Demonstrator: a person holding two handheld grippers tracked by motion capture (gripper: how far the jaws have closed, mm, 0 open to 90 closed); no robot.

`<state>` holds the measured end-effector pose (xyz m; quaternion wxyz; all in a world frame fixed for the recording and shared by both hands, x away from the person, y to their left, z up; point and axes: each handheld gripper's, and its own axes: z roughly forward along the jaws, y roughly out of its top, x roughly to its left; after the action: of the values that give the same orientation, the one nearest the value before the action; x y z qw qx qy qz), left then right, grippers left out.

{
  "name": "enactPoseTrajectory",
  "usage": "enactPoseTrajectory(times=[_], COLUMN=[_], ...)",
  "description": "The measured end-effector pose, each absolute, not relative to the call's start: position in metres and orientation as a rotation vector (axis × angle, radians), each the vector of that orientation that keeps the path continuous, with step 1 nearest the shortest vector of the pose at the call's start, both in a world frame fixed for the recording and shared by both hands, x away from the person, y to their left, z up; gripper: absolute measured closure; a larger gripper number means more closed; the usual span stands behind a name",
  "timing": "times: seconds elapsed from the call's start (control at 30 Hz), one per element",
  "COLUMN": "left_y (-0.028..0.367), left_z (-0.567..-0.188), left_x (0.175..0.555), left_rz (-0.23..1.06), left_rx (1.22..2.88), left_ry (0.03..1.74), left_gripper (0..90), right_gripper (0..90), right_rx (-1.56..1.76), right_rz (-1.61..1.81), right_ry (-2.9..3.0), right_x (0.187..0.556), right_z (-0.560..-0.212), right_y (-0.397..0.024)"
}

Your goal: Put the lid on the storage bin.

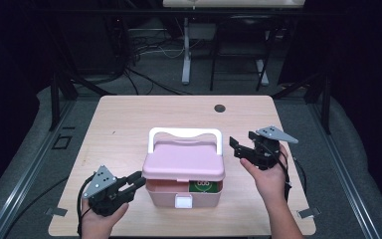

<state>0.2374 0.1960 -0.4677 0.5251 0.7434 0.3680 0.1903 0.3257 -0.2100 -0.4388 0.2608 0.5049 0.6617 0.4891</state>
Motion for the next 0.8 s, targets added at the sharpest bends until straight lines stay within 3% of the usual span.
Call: enactPoseTrajectory(times=[0.8], left_y=[0.198], left_z=[-0.489], left_x=[0.230], left_rz=[0.408], left_rx=[1.816], left_ry=[0.914], left_gripper=[73.3], right_gripper=[28.4], right_rx=[1.368], right_rz=[1.328], right_ry=[1.787], right_x=[0.326], right_z=[-0.440], right_y=[-0.210])
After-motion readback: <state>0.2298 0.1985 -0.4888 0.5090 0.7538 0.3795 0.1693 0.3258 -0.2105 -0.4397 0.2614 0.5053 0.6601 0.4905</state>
